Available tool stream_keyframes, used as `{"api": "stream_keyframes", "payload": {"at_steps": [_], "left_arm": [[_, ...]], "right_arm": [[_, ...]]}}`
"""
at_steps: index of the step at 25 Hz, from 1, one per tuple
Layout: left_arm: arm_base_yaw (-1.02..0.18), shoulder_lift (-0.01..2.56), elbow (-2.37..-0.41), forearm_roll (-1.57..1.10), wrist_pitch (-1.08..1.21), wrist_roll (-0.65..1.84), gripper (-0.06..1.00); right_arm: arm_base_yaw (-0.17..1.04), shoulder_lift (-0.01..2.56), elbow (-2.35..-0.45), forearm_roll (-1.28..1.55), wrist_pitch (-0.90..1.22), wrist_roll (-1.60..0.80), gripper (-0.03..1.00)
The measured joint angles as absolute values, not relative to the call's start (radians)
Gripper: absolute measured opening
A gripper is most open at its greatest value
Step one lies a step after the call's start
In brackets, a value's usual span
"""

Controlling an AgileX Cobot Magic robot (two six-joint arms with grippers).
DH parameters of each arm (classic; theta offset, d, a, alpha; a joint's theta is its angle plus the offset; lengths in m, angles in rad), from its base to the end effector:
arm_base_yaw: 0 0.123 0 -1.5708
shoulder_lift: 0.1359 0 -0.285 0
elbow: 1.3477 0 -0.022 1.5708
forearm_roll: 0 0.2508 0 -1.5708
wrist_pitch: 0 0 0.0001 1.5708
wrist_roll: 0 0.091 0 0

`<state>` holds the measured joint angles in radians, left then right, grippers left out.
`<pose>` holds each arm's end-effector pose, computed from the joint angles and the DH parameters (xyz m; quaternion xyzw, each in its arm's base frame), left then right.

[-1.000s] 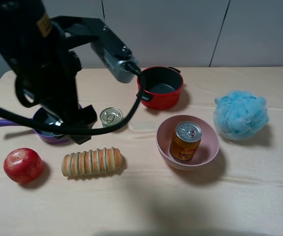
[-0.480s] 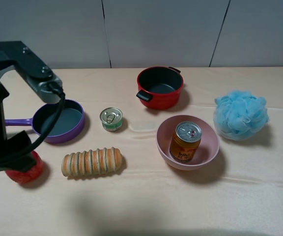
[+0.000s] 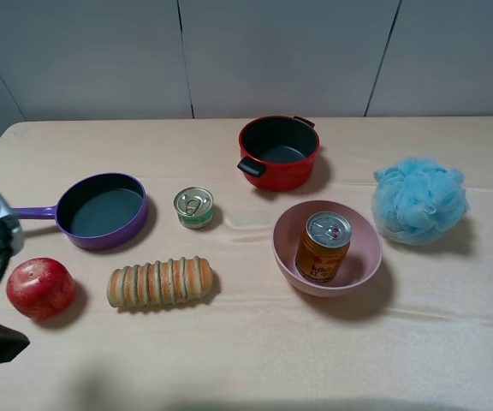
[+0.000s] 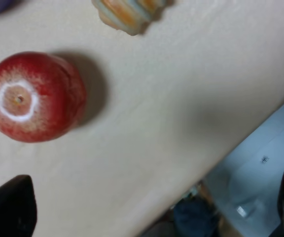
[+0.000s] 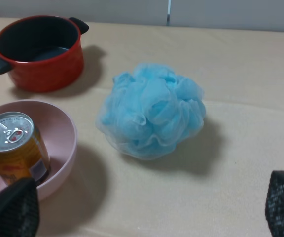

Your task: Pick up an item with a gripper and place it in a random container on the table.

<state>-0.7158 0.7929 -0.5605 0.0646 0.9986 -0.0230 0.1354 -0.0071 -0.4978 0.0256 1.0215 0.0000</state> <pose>0.0925 -0.0739 0.2540 0.3423 0.9149 -0.0483 0.2084 -0.0044 0.0014 0.2799 -0.0572 0.8395 0.0493 0.5381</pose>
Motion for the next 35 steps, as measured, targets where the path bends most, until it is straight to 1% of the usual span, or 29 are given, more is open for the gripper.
{"api": "stream_keyframes", "payload": {"at_steps": [5, 9, 19, 28, 35], "left_arm": [[-0.569, 0.624, -0.517, 0.000, 1.015, -0.023, 0.99], [-0.474, 0.494, -0.499, 0.000, 1.045, -0.013, 0.99], [-0.281, 0.205, -0.496, 0.000, 1.051, 0.000, 0.99], [-0.194, 0.007, -0.495, -0.006, 1.053, 0.000, 0.99], [-0.188, -0.003, -0.495, -0.007, 1.053, 0.000, 0.99]], "right_arm": [[0.135, -0.007, -0.498, 0.026, 1.022, 0.000, 0.69], [0.135, -0.007, -0.498, 0.026, 1.022, 0.000, 0.69], [0.135, -0.007, -0.498, 0.026, 1.022, 0.000, 0.69], [0.135, -0.007, -0.498, 0.026, 1.022, 0.000, 0.69], [0.135, -0.007, -0.498, 0.026, 1.022, 0.000, 0.69]]}}
